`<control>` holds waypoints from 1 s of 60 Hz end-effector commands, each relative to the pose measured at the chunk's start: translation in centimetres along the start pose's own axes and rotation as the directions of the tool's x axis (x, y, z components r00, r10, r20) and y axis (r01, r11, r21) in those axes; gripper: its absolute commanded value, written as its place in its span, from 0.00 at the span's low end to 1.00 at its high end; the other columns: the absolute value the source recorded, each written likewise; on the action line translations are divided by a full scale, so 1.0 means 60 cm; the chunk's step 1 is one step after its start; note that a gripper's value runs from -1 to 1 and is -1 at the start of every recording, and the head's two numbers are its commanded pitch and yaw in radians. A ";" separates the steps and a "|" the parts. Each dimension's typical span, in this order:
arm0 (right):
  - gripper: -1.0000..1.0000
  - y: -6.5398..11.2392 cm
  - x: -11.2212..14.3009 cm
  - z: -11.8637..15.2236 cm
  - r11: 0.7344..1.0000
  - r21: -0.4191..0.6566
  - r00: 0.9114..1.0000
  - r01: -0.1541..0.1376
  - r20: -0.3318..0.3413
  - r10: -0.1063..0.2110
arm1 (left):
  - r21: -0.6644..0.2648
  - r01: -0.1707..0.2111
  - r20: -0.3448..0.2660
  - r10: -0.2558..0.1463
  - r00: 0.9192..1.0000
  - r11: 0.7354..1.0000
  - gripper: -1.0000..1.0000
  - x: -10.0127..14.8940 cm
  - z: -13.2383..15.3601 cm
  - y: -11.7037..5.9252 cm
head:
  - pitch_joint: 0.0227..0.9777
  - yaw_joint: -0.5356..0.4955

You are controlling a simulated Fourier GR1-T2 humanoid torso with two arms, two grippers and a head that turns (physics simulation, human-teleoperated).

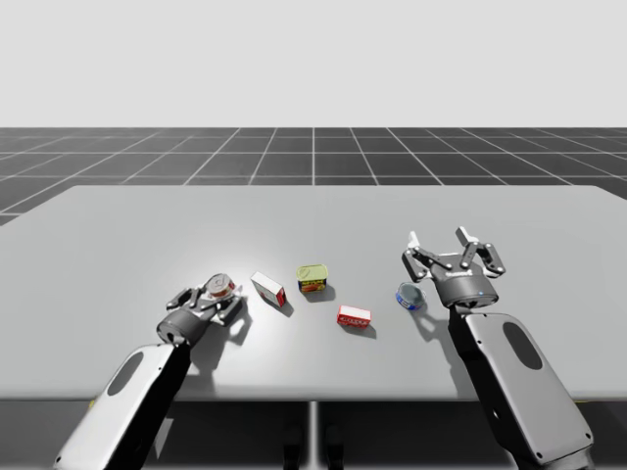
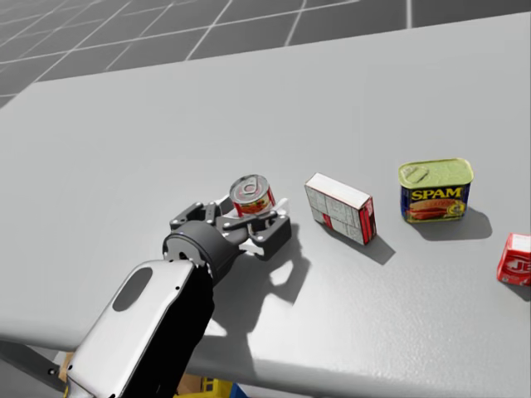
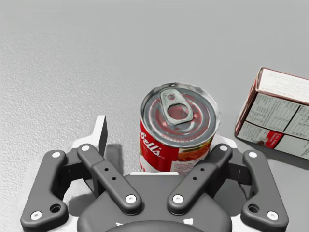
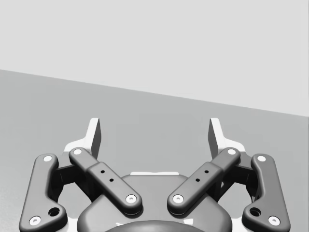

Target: Pick up the tomato soup can and lift it.

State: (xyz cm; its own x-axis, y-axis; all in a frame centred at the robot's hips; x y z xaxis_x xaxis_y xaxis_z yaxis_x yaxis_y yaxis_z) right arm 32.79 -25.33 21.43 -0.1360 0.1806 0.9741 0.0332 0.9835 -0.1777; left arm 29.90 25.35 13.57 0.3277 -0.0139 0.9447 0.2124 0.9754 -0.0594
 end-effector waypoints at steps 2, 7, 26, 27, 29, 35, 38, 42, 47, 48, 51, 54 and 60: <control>0.00 -0.001 0.000 0.000 1.000 -0.001 1.000 0.000 0.001 0.000 | -0.020 0.006 -0.017 -0.006 1.000 1.000 0.96 -0.009 -0.006 0.000 | 0.82 0.86; 0.00 -0.001 0.001 -0.001 1.000 -0.006 1.000 -0.003 0.006 0.003 | -0.040 0.005 -0.032 -0.006 0.999 0.999 1.00 -0.013 -0.003 -0.003 | 0.80 0.86; 0.00 -0.006 0.002 -0.001 1.000 -0.011 1.000 0.001 0.002 -0.001 | -0.079 0.030 -0.050 -0.034 0.998 0.996 1.00 -0.024 0.000 -0.014 | 0.57 0.88; 0.00 -0.007 0.002 -0.001 1.000 -0.010 1.000 0.002 0.000 -0.002 | -0.079 0.031 -0.050 -0.035 0.998 0.996 1.00 -0.024 0.000 -0.014 | 0.55 0.88; 0.00 -0.007 0.002 -0.001 1.000 -0.008 1.000 0.008 -0.002 -0.008 | -0.081 0.031 -0.051 -0.035 0.998 0.996 1.00 -0.024 0.000 -0.015 | 0.53 0.88; 0.00 -0.008 0.002 -0.001 1.000 -0.006 1.000 0.008 0.000 -0.008 | -0.093 0.027 -0.056 -0.032 0.998 0.995 1.00 -0.025 0.000 -0.018 | 0.49 0.89; 0.00 -0.009 0.002 -0.001 1.000 -0.006 1.000 0.007 0.003 -0.007 | -0.098 0.024 -0.058 -0.030 0.998 0.995 1.00 -0.025 0.001 -0.020 | 0.47 0.89; 0.00 -0.010 0.002 0.000 1.000 -0.007 1.000 0.008 0.003 -0.008 | -0.102 0.025 -0.057 -0.031 0.998 0.994 1.00 -0.025 0.001 -0.021 | 0.45 0.90; 0.00 -0.009 0.002 0.000 1.000 -0.008 1.000 0.009 0.004 -0.009 | -0.105 0.029 -0.049 -0.035 0.998 0.994 1.00 -0.018 0.004 -0.022 | 0.45 0.90; 0.00 -0.009 0.002 0.000 1.000 -0.008 1.000 0.009 0.004 -0.009 | -0.104 0.029 -0.046 -0.034 0.998 0.994 1.00 -0.016 0.005 -0.023 | 0.45 0.90; 0.00 -0.010 0.002 0.000 1.000 -0.007 1.000 0.009 0.004 -0.009 | -0.097 0.032 -0.033 -0.036 0.999 0.995 1.00 -0.006 0.009 -0.021 | 0.45 0.90; 0.00 -0.009 0.002 0.000 1.000 -0.006 1.000 0.007 0.004 -0.007 | -0.101 0.035 -0.016 -0.037 0.999 0.994 1.00 0.011 0.018 -0.019 | 0.46 0.89; 0.00 -0.010 0.001 -0.001 1.000 -0.005 1.000 0.007 0.004 -0.007 | -0.124 0.042 0.006 -0.042 0.999 0.991 1.00 0.045 0.033 -0.020 | 0.45 0.89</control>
State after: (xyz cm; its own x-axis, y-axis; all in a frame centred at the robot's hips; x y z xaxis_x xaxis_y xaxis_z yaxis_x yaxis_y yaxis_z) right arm 32.76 -25.86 21.64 -0.1400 0.1737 0.9748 0.0386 0.9847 -0.1699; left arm 28.77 25.43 14.32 0.3555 -0.0339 0.9341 0.2151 0.9755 -0.0464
